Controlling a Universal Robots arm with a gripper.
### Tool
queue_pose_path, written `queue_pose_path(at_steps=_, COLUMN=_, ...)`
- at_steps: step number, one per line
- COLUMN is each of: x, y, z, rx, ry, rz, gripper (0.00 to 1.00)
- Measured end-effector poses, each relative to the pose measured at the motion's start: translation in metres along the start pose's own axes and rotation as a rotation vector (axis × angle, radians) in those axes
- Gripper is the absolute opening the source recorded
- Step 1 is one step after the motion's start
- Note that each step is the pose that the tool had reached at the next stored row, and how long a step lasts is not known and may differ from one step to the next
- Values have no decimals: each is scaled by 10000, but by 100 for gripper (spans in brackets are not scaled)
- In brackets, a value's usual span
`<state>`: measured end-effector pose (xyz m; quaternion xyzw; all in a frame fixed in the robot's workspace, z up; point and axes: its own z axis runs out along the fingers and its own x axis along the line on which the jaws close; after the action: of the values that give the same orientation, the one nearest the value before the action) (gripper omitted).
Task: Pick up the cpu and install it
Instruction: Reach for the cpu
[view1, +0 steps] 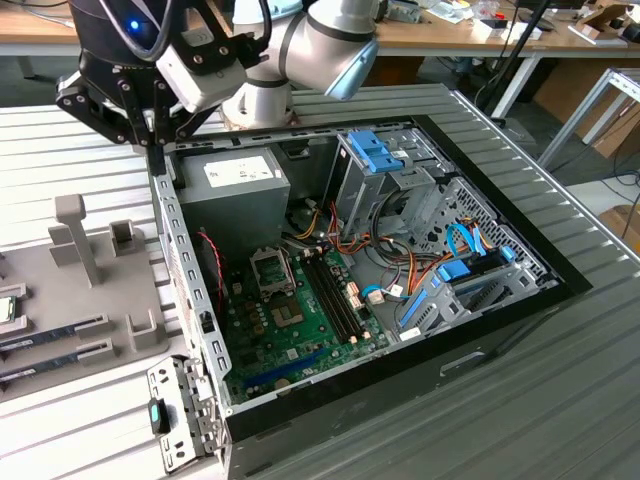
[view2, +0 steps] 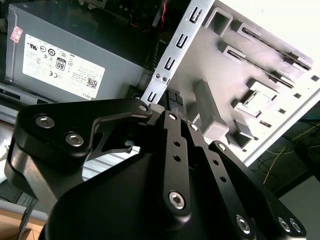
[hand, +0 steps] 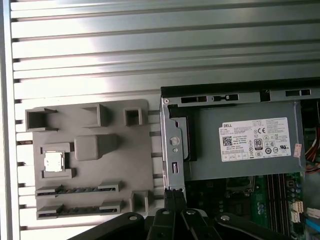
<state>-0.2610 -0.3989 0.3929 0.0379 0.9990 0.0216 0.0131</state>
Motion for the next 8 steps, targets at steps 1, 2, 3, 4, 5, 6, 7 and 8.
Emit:
queue_pose_path(at_steps=1, x=6, y=0, z=0, rx=0, ry=0, rz=0, gripper=11)
queue_pose_path(at_steps=2, x=11, y=-1, z=0, rx=0, ry=0, rz=0, gripper=11)
queue_pose_path(at_steps=3, x=19, y=-2, z=-1, rx=0, ry=0, rz=0, gripper=11)
queue_pose_path(at_steps=4, x=25, y=-2, z=-1, rx=0, ry=0, rz=0, gripper=11)
queue_pose_path(at_steps=5, x=33, y=-3, z=-1, rx=0, ry=0, rz=0, gripper=11)
queue_pose_path(at_steps=6, x=39, y=-3, z=-1, rx=0, ry=0, rz=0, gripper=11)
queue_pose_path(at_steps=7, x=49, y=-4, z=-1, rx=0, ry=0, rz=0, gripper=11)
queue_pose_path(at_steps=8, x=56, y=-4, z=-2, rx=0, ry=0, rz=0, gripper=11)
